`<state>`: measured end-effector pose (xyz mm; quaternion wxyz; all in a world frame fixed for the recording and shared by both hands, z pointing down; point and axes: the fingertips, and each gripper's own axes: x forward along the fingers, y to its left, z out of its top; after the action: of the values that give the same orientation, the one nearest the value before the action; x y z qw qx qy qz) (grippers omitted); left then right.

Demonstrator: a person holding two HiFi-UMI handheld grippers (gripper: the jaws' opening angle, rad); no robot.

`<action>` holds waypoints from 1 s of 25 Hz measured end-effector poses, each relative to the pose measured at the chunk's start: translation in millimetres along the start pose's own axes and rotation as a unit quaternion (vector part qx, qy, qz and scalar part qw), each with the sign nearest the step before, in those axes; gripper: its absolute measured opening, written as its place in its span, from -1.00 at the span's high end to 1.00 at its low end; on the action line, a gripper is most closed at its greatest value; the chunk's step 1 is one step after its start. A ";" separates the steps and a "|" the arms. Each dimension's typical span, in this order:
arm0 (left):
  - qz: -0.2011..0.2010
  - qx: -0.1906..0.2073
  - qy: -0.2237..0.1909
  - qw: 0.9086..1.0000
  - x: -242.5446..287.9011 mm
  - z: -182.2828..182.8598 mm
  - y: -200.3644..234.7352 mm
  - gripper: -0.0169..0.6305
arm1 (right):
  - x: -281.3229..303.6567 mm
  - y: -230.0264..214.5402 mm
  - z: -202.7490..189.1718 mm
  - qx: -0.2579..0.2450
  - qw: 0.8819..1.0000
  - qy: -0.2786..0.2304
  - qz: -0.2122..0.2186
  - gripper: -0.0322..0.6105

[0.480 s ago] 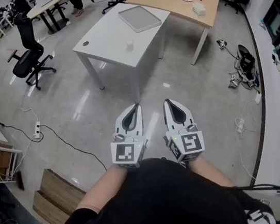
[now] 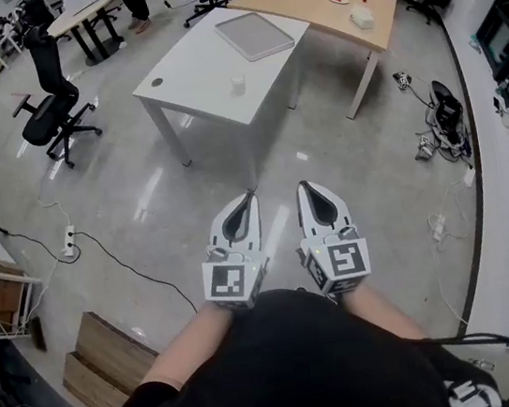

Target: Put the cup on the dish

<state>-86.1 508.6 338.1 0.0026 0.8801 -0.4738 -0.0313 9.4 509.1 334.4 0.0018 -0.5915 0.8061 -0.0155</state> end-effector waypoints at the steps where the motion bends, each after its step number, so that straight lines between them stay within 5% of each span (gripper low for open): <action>1: -0.001 -0.001 0.001 1.000 -0.3 -0.5 3.0 0.93 | 2.0 0.8 -0.7 0.006 1.000 0.000 -0.002 0.86; 14: -0.009 -0.019 0.026 0.999 -26.5 -15.2 57.9 0.93 | 22.7 38.4 -18.5 0.031 0.998 0.013 -0.049 0.86; 25: -0.001 -0.048 0.048 0.998 33.8 -52.9 105.4 0.93 | 101.7 28.0 -42.0 0.026 0.999 0.036 -0.018 0.86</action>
<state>-152.4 421.0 392.7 0.0674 0.8800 -0.4700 -0.0117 -48.8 421.5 377.2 -0.0119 -0.6047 0.7943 -0.0575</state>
